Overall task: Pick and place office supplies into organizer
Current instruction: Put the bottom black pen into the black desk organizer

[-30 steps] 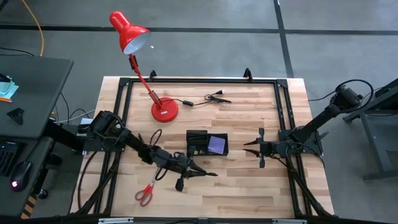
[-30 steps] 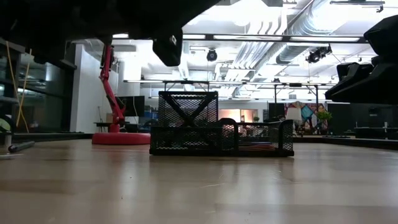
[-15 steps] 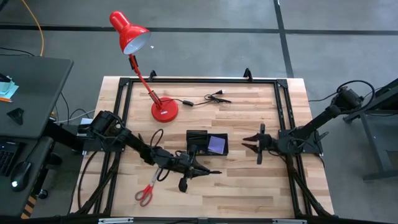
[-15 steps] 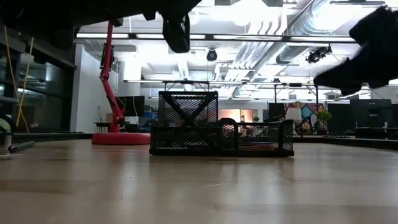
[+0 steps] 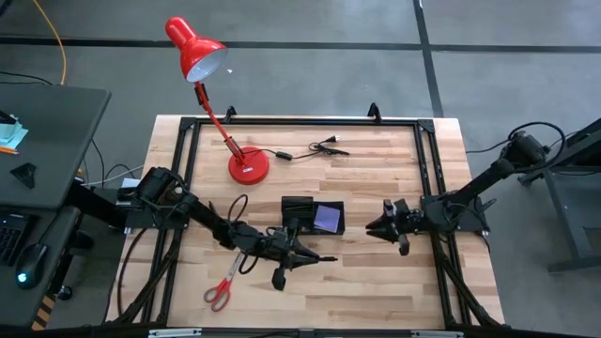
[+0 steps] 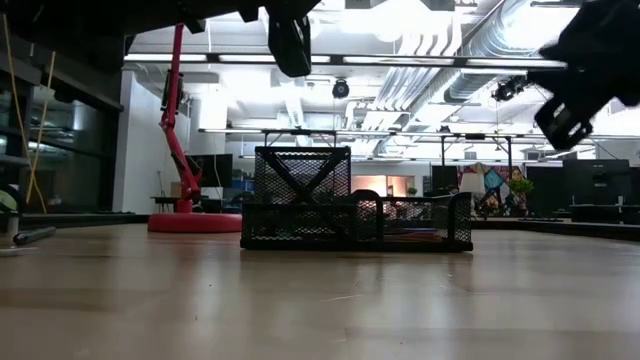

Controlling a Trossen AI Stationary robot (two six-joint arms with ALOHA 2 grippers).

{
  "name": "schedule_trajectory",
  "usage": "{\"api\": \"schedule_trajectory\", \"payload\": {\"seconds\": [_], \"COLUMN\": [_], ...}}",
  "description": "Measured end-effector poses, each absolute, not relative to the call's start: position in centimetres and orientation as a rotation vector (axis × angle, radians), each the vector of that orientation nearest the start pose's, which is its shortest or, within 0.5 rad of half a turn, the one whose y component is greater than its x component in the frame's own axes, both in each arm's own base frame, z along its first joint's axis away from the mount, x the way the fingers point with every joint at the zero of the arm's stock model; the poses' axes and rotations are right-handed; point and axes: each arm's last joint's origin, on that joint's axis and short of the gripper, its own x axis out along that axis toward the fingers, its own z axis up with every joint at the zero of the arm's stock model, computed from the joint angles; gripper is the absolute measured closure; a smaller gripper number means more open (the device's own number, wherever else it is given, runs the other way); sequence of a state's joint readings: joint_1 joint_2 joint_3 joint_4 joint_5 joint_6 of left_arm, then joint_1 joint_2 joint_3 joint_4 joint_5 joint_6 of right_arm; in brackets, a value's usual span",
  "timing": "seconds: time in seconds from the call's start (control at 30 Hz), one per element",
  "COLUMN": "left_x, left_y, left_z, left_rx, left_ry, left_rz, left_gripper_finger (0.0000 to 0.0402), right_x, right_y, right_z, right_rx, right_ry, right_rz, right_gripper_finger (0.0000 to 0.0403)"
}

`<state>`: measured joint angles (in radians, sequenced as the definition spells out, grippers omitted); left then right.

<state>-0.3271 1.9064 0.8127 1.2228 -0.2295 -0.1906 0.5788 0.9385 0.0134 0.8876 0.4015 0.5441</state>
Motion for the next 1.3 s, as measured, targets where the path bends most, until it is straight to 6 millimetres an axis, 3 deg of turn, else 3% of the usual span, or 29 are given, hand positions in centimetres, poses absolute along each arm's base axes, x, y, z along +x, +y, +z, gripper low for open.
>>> {"api": "schedule_trajectory", "payload": {"seconds": [0.17,0.33,0.53,0.77,0.9,1.13,1.3], "left_x": [35.0,35.0,35.0,35.1,35.1,35.1,35.1], "left_y": [-11.2,-11.1,-11.1,-11.1,-11.1,-11.1,-11.1], "left_z": [17.5,17.6,17.6,17.6,17.6,17.5,17.5], "left_rx": [-0.227,-0.231,-0.231,-0.229,-0.229,-0.227,-0.227], "left_ry": [-0.117,-0.125,-0.126,-0.125,-0.125,-0.118,-0.119], "left_rz": [-0.107,-0.090,-0.074,-0.067,-0.063,-0.063,-0.063], "left_gripper_finger": [0.0378,0.0357,0.0372,0.0362,0.0354,0.0378,0.0359], "right_x": [14.9,18.1,22.4,24.6,25.2,25.5,25.6], "right_y": [8.5,10.6,13.5,15.2,15.6,15.8,15.7], "right_z": [16.9,18.2,18.6,20.6,21.8,22.9,23.0], "right_rx": [0.403,0.221,0.138,0.127,0.083,0.067,0.074], "right_ry": [0.049,0.087,0.223,0.249,0.209,0.144,0.128], "right_rz": [0.162,0.179,0.198,0.235,0.246,0.246,0.243], "right_gripper_finger": [0.0315,0.0295,0.0208,0.0129,0.0126,0.0143,0.0156]}}
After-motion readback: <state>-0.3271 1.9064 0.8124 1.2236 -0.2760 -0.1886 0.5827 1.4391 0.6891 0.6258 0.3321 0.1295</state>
